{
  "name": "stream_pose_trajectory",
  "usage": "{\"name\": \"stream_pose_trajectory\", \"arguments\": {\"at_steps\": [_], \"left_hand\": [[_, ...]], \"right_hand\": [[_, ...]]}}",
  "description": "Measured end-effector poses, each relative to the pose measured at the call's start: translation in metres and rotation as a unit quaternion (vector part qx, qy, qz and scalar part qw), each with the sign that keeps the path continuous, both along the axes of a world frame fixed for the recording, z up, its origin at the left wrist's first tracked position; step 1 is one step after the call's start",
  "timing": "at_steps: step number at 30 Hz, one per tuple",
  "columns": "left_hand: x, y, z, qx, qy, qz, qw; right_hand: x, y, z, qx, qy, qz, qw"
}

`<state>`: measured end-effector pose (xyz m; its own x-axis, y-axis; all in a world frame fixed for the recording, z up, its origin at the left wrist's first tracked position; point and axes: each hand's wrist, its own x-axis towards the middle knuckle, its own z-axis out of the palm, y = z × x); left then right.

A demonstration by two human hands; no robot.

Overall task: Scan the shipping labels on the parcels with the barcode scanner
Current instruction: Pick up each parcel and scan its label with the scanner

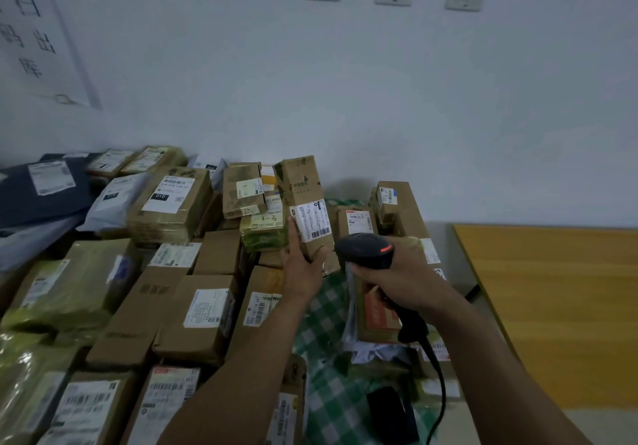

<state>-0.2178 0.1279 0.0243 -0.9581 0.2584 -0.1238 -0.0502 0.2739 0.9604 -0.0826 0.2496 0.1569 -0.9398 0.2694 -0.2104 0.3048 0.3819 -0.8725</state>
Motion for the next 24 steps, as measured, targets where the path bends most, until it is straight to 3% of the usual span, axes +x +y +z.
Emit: {"name": "stream_pose_trajectory", "arguments": {"at_steps": [11,17,24], "left_hand": [[-0.01,0.003,0.0,0.003,0.018,-0.001,1.0],[-0.032,0.016,0.009,0.042,0.035,-0.008,0.998],[-0.09,0.068,0.028,-0.014,0.014,-0.046,0.999]], "right_hand": [[-0.007,0.01,-0.004,-0.032,-0.008,0.006,0.999],[-0.018,0.044,-0.018,-0.015,-0.025,-0.054,0.998],[-0.038,0.089,-0.041,-0.009,-0.079,-0.08,0.994]]}}
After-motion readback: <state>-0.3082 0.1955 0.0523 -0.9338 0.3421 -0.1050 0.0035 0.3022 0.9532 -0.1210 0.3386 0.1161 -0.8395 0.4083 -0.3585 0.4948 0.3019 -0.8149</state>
